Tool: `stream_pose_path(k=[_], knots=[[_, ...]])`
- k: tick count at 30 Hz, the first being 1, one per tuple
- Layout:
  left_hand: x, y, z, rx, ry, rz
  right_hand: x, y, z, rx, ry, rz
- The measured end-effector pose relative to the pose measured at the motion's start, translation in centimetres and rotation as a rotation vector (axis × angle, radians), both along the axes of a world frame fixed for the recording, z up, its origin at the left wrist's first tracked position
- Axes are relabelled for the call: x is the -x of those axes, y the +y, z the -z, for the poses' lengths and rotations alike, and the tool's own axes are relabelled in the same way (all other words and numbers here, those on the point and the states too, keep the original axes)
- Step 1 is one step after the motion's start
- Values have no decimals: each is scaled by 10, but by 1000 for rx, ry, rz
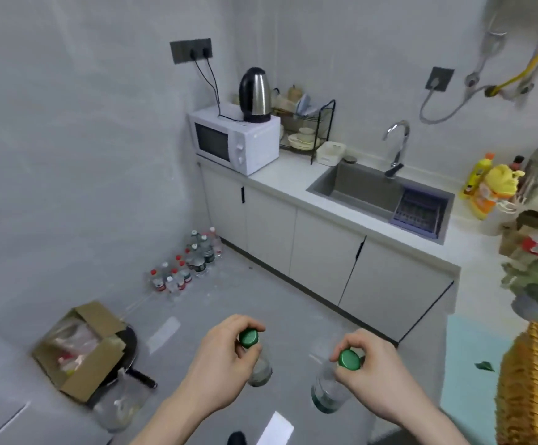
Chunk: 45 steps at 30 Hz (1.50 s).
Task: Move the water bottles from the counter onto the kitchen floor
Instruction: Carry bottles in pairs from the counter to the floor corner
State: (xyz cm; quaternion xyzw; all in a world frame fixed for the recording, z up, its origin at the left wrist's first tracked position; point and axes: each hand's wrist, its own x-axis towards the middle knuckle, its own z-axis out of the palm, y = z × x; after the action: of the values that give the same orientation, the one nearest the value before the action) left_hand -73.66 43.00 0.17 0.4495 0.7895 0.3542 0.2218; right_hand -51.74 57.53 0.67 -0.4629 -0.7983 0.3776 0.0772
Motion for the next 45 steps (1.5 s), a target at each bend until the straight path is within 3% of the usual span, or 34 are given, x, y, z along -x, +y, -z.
stream_pose_path(k=[12, 23, 35, 45], knots=[[203, 37, 14, 113, 47, -153, 242, 80, 11, 28, 15, -187], [361, 87, 63, 257, 127, -290, 427, 160, 41, 48, -83, -412], [501, 117, 105, 342, 62, -572, 614, 216, 97, 144, -246, -643], [667, 118, 172, 464, -109, -565, 774, 208, 167, 202, -368, -639]])
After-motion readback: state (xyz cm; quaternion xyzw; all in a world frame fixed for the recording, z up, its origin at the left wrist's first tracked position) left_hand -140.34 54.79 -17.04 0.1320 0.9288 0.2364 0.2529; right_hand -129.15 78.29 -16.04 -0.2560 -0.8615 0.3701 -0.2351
